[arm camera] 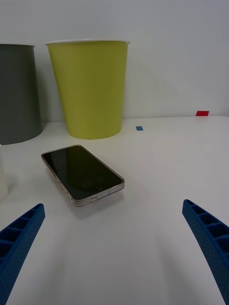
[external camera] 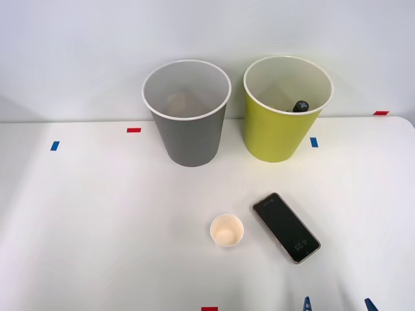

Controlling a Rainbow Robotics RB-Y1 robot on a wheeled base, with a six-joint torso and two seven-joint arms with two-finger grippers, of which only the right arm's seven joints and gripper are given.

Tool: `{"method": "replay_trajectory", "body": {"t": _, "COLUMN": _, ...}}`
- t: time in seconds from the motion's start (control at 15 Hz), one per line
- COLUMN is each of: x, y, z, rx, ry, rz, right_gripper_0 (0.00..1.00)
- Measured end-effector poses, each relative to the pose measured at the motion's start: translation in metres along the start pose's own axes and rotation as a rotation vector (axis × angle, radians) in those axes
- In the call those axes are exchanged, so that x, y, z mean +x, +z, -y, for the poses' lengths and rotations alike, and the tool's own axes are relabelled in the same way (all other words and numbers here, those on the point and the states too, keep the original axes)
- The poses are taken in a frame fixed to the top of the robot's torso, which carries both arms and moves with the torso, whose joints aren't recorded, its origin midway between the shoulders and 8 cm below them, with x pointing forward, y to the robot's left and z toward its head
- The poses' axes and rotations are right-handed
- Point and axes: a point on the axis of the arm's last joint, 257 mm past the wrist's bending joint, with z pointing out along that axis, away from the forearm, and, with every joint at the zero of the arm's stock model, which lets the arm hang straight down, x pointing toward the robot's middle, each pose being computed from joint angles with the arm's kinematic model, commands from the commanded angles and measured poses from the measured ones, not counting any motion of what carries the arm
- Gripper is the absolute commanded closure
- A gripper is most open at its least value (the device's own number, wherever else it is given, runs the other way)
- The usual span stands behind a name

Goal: Put cans in the gray bin, plastic bottles in the light green bin

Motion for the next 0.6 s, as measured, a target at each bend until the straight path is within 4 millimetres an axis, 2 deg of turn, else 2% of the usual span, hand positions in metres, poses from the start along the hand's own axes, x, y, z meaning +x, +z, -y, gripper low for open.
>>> {"method": "replay_trajectory", "body": {"t": 0.6, "x": 0.0, "y": 0.0, "z": 0.0, "rx": 0.0, "ry": 0.0, "rz": 0.0, "right_gripper_0": 0.0}}
